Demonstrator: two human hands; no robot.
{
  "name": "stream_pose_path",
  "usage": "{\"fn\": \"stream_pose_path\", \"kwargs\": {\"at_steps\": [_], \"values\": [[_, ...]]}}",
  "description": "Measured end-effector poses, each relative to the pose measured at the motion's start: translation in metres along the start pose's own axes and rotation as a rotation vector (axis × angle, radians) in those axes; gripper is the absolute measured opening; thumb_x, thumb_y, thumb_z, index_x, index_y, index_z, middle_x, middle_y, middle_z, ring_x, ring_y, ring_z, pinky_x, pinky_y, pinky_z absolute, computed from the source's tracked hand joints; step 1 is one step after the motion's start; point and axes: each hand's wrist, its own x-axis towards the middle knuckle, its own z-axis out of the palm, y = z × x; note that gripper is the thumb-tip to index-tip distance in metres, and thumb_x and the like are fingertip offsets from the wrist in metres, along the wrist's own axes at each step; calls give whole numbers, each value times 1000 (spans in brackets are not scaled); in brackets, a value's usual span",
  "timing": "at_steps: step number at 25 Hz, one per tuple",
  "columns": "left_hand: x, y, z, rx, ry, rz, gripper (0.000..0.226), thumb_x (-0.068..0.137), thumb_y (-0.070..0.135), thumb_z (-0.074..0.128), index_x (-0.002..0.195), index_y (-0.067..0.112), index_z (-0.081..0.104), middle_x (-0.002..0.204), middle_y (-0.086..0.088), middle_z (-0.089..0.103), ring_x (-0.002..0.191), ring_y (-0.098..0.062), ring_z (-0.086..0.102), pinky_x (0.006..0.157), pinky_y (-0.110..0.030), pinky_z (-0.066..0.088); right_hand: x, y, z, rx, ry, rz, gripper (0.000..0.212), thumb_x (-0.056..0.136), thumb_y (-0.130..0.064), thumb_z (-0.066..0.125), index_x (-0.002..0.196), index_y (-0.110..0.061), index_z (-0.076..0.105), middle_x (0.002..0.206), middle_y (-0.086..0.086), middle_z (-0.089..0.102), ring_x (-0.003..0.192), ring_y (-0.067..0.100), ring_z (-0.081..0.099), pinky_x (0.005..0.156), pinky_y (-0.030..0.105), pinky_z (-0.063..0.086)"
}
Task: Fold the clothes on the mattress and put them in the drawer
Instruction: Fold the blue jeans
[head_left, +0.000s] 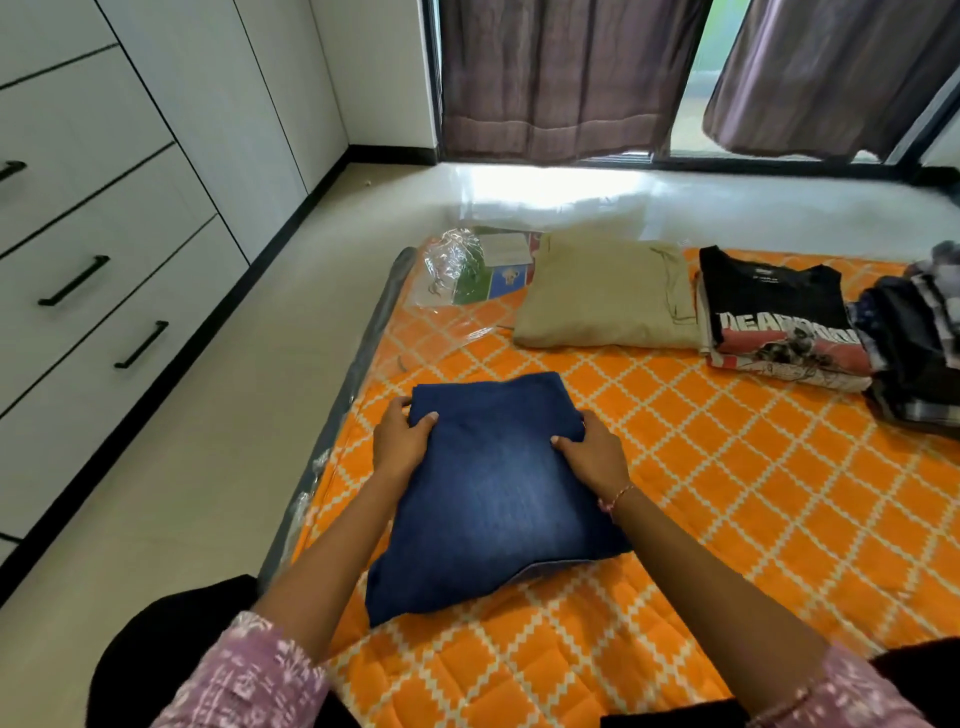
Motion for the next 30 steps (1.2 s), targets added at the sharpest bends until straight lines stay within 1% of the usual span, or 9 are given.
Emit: {"fn": "stream_pose_path", "kwargs": {"at_steps": [3,7,10,12,14,16,22,26,30], "values": [[-5,-10,7,199,105,45,45,97,28,50,137,10,41,131,-12,54,115,-32,54,87,-39,45,-2,13,14,-293,121,-106,42,95,-30,51,132,-12,44,124,11,55,111,31,53,88,43,47],[-32,-31,5,117,-82,-251,54,98,50,37,125,5,49,124,-14,58,105,-30,57,85,-38,47,-5,29,9,-375,15,13,48,98,-47,39,126,-8,45,121,16,56,107,33,53,82,40,46],[-44,-25,-9,-212,-337,-464,58,92,56,47,129,12,52,126,-9,59,104,-26,60,81,-35,49,-10,29,-1,-197,-82,137,50,94,-53,45,113,-8,56,111,11,63,91,27,59,70,32,42],[-57,-26,-22,-308,-470,-464,60,83,53,62,130,18,51,125,-4,60,104,-23,61,82,-34,50,-17,33,-12,30,-210,220,48,88,-55,55,112,-14,61,111,7,64,93,23,61,77,34,48],[-69,-34,-25,-232,-481,-375,65,78,40,73,134,21,46,125,0,58,109,-22,58,90,-37,48,-25,37,-22,219,-383,240,43,87,-46,62,121,-20,56,120,4,62,101,22,62,85,34,50],[-81,-33,-17,-253,-402,-319,62,79,22,76,133,19,47,119,1,60,102,-19,59,80,-32,49,-31,42,-25,317,-429,193,42,87,-35,66,124,-20,55,120,3,64,102,21,64,83,33,52],[-27,50,0,-328,-385,-92,37,78,13,76,108,26,58,102,10,67,86,-7,65,64,-23,48,18,17,-62,541,-194,-21,29,83,-24,71,111,-20,64,107,-1,72,91,16,70,68,24,53],[61,137,44,-243,-417,12,42,78,17,77,115,16,59,105,3,65,87,-12,61,70,-27,46,99,-18,-119,579,3,-100,19,82,-21,73,99,-21,65,99,-4,71,79,7,69,59,16,52],[145,192,108,-268,-421,3,53,76,15,78,123,8,57,121,-8,63,102,-25,59,84,-36,45,193,-29,-171,460,110,-116,29,90,-21,64,117,-16,56,113,3,64,89,10,62,68,20,49]]}}
